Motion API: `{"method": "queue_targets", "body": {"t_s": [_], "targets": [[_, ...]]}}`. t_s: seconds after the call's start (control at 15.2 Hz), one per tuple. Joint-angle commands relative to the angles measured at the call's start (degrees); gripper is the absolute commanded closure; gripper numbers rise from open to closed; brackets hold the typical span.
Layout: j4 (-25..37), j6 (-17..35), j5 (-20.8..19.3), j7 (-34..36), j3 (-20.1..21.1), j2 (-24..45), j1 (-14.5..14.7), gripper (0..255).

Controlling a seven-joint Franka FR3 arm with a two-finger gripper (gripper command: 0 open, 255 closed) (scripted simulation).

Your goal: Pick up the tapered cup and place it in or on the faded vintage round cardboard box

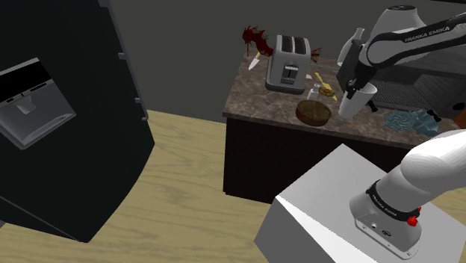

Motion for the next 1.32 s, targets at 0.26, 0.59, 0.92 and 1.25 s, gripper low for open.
{"method": "queue_targets", "body": {"t_s": [0.26,0.59,0.92,1.25], "targets": [[2.8,-5.4,0.8,-0.6,1.0,-2.6,0.2,255],[5.5,-9.7,1.4,-1.1,1.7,-4.3,0.4,255],[8.5,-13.8,2.1,-1.7,2.4,-5.4,0.6,255],[11.9,-17.4,3.7,0.3,5.0,-5.1,2.0,255]]}}
